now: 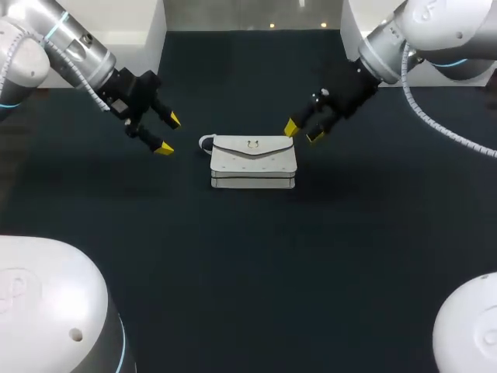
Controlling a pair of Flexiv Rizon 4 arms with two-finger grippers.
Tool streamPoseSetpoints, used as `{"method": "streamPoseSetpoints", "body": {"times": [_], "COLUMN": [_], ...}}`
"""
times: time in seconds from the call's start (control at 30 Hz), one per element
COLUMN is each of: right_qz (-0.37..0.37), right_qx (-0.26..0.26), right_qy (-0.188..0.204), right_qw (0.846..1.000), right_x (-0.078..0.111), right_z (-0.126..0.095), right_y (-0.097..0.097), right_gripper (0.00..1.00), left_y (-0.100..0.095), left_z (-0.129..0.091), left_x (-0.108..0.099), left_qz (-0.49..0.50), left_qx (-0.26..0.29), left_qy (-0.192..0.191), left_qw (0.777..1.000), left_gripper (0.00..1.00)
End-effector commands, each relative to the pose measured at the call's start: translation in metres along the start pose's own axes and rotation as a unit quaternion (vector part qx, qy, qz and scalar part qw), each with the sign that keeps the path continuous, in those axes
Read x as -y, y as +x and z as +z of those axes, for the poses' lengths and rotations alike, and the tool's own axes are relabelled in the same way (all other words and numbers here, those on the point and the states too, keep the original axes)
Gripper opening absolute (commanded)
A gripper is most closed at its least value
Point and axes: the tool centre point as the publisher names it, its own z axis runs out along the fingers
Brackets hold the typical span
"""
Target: Pick up the bag, open it, inspect its contents, close it, and place it on the opposite side
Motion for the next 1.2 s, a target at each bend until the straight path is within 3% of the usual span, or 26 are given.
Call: {"method": "streamPoseSetpoints", "body": {"times": [0.03, 0.37, 0.53, 0.73, 1.2], "right_qz": [-0.04, -0.04, -0.183, -0.264, -0.361], "right_qx": [0.211, 0.211, 0.262, 0.299, 0.379], "right_qy": [0.053, 0.053, 0.044, 0.05, 0.03], "right_qw": [0.975, 0.975, 0.947, 0.916, 0.852], "right_x": [-0.003, -0.003, -0.008, -0.008, 0.004], "right_z": [0.001, 0.001, 0.006, 0.014, 0.028], "right_y": [0.004, 0.004, 0.021, 0.026, 0.036], "right_gripper": [1.0, 1.0, 1.0, 1.0, 1.0], "left_y": [-0.001, -0.001, -0.003, -0.008, -0.015], "left_z": [0.001, 0.001, 0.003, 0.0, -0.012], "left_x": [-0.001, -0.001, 0.003, 0.012, 0.026], "left_qz": [0.001, 0.001, 0.02, 0.058, 0.135], "left_qx": [0.0, 0.0, 0.002, 0.009, 0.055], "left_qy": [0.002, 0.002, 0.005, 0.02, 0.015], "left_qw": [1.0, 1.0, 1.0, 0.998, 0.989], "left_gripper": [1.0, 1.0, 1.0, 1.0, 1.0]}}
